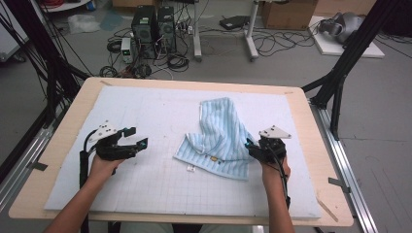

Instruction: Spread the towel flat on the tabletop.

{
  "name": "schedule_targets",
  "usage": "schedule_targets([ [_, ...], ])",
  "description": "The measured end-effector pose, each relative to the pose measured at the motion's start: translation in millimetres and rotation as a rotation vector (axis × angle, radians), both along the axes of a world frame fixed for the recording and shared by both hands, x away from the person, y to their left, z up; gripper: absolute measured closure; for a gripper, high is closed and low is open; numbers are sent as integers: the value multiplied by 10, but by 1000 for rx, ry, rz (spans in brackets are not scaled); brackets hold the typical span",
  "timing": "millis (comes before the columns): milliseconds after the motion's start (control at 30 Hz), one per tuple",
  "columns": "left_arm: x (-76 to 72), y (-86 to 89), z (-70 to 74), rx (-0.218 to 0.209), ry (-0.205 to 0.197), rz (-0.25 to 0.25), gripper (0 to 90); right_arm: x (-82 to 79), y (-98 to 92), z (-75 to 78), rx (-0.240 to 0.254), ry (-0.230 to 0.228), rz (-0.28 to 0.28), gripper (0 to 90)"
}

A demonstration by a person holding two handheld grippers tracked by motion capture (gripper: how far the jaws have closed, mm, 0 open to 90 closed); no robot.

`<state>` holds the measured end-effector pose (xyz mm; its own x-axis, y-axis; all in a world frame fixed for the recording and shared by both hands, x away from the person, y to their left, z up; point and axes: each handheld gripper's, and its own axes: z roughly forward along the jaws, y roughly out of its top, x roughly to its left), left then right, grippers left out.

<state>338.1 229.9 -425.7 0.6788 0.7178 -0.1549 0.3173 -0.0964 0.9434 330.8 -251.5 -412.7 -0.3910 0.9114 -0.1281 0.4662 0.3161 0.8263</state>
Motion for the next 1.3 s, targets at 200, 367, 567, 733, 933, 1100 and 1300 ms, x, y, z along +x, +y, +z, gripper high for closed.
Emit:
schedule_targets([
  [200,189,-459,67,20,39,-126,320,10,-14,-11,15,9,11,416],
  [367,344,-927,63,52,58,-220,316,29,20,-19,32,7,34,415],
  [567,479,-1307,35,80,103,-271,305,33,-5,-18,53,6,32,412],
  [733,585,-1673,-47,166,162,-320,290,23,-9,-8,66,1,39,411],
  [933,675,-1969,-101,274,179,-327,349,25,3,-19,68,8,46,411],
  [1100,795,-1988,-105,249,177,-351,845,13,36,-33,72,11,56,412],
  [1300,1010,-1816,-70,165,178,-241,852,-8,121,-19,88,-14,99,419],
])
